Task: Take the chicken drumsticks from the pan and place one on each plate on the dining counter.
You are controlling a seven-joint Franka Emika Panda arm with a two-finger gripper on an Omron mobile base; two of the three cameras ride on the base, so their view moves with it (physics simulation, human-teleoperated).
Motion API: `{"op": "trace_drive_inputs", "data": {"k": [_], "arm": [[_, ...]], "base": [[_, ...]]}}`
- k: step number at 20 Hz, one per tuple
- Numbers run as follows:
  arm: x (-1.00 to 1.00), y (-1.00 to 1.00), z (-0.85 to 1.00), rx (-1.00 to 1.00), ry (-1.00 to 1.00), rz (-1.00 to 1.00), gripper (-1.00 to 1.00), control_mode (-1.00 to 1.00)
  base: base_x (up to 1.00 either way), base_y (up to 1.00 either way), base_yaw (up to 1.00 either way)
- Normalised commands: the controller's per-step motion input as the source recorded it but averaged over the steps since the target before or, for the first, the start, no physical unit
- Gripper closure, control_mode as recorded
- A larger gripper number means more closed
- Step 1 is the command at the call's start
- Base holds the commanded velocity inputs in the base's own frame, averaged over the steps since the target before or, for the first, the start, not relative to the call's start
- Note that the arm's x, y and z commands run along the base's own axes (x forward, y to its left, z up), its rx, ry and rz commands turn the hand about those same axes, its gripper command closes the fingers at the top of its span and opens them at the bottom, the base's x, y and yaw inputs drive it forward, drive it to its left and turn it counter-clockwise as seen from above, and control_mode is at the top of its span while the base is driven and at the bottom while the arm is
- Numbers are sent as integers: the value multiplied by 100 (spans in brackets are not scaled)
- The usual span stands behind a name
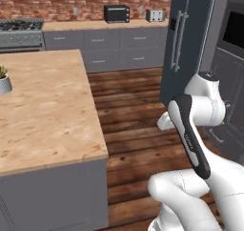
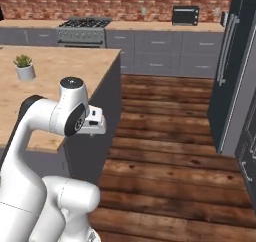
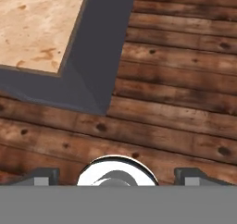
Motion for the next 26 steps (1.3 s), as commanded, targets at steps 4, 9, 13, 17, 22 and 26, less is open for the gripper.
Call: {"op": "trace_drive_inputs", "data": {"k": [4,9,13,17,22,26], "arm": [[0,0,0,0,0,0,-100,100],[0,0,0,0,0,0,-100,100],[0,0,0,0,0,0,-100,100],[0,0,0,0,0,0,-100,100],[0,0,0,0,0,0,-100,100],[0,0,0,0,0,0,-100,100]], "base": [[55,-85,0],[100,-31,0],[100,-12,0],[100,0,0],[100,1,0],[100,4,0]]}}
